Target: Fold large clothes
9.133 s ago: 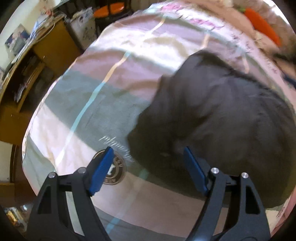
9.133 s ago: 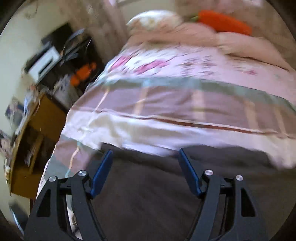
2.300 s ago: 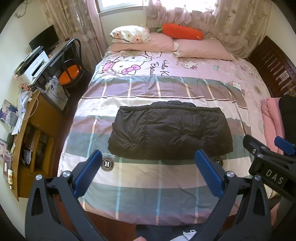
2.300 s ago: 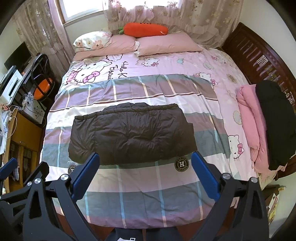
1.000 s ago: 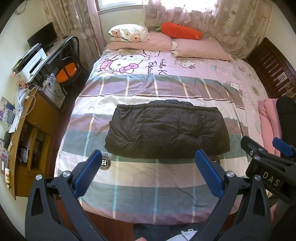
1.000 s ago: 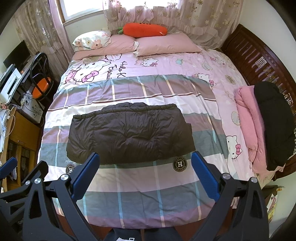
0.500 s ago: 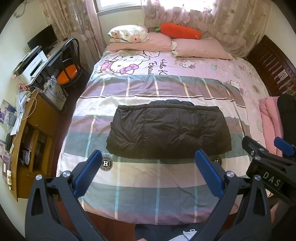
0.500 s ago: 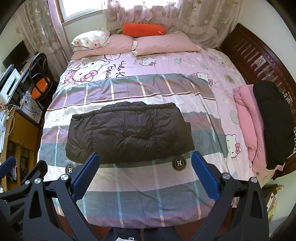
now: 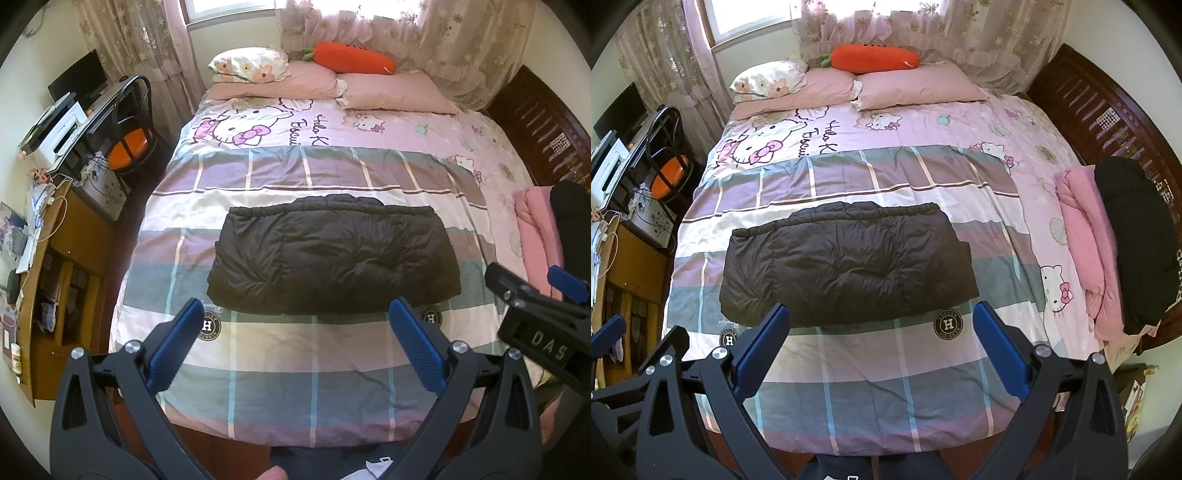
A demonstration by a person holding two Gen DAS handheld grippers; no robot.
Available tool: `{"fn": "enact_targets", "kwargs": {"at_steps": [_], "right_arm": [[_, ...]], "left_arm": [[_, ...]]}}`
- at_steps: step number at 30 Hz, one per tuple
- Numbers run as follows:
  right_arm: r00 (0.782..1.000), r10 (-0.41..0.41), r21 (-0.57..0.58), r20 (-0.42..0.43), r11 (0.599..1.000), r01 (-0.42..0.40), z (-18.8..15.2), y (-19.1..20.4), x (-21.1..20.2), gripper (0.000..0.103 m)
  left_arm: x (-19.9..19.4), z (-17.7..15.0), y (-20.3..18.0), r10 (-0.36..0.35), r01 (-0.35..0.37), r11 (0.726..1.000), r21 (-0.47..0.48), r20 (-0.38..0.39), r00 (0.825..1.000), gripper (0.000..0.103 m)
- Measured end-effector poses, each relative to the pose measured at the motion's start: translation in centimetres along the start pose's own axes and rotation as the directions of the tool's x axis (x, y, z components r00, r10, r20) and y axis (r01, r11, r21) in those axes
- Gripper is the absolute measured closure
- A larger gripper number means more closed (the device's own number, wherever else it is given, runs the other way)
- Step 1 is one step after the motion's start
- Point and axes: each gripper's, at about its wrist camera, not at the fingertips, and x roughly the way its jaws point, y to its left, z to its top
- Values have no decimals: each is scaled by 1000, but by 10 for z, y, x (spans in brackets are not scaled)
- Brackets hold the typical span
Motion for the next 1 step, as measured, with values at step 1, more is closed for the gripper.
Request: {"fn": "enact_targets", "kwargs": {"at_steps": [1], "right_arm": [[1000, 1, 5, -3, 1000, -1, -1, -3, 1, 4]], "left_arm": [[2, -1, 0, 8, -8, 1000, 4, -2, 1000, 2]]}}
